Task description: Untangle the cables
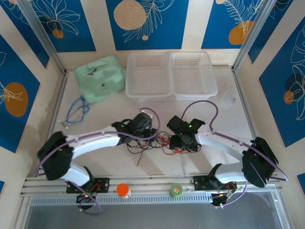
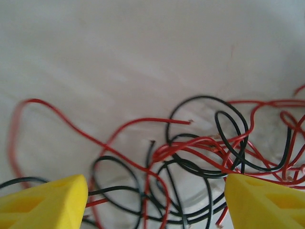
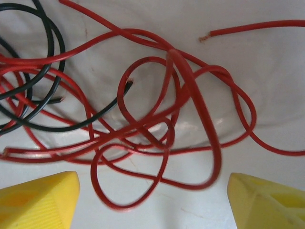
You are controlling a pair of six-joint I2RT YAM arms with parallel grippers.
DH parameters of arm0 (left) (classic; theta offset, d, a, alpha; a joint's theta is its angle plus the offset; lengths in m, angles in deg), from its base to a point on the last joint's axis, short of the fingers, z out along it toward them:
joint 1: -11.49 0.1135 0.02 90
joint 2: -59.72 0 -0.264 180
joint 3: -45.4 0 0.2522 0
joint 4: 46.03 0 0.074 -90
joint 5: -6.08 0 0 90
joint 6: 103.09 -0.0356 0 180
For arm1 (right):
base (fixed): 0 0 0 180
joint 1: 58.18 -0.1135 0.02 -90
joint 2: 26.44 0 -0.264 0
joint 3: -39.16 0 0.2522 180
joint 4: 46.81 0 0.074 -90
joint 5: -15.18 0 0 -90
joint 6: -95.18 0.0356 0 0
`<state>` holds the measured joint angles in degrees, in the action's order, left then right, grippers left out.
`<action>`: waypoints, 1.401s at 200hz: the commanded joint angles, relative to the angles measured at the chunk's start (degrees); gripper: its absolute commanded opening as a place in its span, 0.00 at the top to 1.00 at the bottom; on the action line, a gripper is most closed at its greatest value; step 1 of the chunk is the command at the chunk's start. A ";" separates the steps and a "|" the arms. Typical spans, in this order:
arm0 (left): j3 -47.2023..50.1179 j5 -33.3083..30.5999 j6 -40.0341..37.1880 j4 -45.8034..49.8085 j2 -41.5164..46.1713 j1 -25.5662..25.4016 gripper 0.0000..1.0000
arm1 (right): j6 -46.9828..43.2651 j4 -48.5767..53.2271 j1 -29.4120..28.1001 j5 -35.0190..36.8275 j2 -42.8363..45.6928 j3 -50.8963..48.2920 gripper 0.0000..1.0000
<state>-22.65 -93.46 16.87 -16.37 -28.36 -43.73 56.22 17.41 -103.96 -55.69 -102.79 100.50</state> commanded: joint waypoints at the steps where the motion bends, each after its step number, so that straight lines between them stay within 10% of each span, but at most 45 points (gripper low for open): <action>1: -3.53 0.30 1.01 1.30 -6.42 -1.42 0.25 | 0.37 -3.53 0.48 0.89 -1.70 -0.94 0.19; 36: -5.30 -6.99 3.62 4.06 -12.12 -1.19 0.32 | -0.63 -9.44 5.25 -0.15 -1.69 -5.36 0.45; 71: -2.08 -10.29 6.75 3.45 -12.51 1.59 0.67 | -2.46 -13.60 13.20 -4.22 3.24 -10.39 0.93; 127: 2.55 -10.72 6.68 0.35 -11.41 7.00 0.96 | -6.25 -13.54 24.74 -15.28 16.69 -14.80 1.00; 177: 2.56 -10.04 3.77 0.19 -7.22 11.03 0.94 | -9.90 -11.50 35.81 -25.63 27.21 -16.71 1.00; 235: 3.89 -0.84 0.34 -5.25 -1.79 11.18 0.45 | -10.11 -12.43 38.66 -28.38 24.60 -19.72 0.76; 280: 1.58 -0.03 -3.20 1.50 6.03 10.49 0.31 | -10.28 -9.77 39.38 -27.27 26.53 -18.54 0.64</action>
<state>-19.26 -94.99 16.54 -19.74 -26.56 -32.78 46.43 5.04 -64.86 -81.94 -77.46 80.98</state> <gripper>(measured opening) 0.675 0.325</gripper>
